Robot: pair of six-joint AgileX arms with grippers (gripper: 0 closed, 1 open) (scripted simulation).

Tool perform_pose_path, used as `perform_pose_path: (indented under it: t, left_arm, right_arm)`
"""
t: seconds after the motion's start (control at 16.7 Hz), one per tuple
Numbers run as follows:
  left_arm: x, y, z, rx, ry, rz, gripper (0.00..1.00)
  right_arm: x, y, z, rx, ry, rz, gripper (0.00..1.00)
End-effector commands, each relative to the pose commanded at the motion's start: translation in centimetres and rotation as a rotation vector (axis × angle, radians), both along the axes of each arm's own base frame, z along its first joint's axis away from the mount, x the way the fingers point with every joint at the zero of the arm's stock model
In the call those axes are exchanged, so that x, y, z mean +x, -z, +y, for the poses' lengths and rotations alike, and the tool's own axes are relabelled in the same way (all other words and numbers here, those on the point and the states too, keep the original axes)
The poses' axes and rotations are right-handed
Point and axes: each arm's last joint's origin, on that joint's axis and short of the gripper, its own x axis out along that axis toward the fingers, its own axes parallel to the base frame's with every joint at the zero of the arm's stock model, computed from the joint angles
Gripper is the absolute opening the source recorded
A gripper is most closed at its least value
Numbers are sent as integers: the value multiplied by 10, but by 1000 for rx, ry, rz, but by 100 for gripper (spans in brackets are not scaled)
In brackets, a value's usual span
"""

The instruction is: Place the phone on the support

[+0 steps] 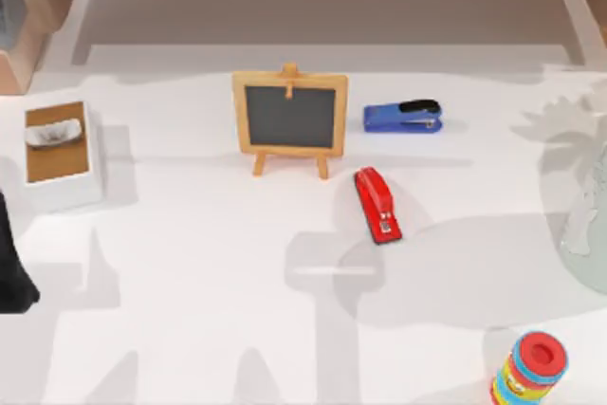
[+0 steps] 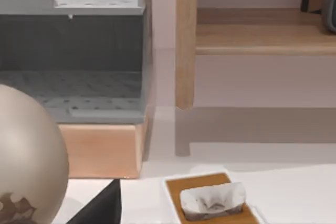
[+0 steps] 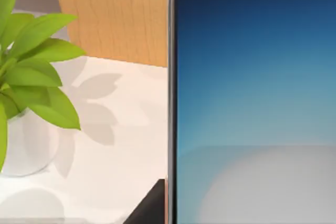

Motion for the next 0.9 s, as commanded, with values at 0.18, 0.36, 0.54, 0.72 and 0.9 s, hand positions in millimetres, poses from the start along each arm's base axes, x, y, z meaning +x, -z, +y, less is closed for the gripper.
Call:
perform_pose_path:
  t: [0.18,0.36,0.54,0.72,0.9]
  left_arm:
    - [0,0,0,0,0,0,100]
    - [0,0,0,0,0,0,100]
    - [0,0,0,0,0,0,100]
    - [0,0,0,0,0,0,100]
    - [0,0,0,0,0,0,100]
  right_arm:
    - [0,0,0,0,0,0,53]
    - [0,0,0,0,0,0,75]
    - [0,0,0,0,0,0,98]
    - [0,0,0,0,0,0,100]
    - [0,0,0,0,0,0,100]
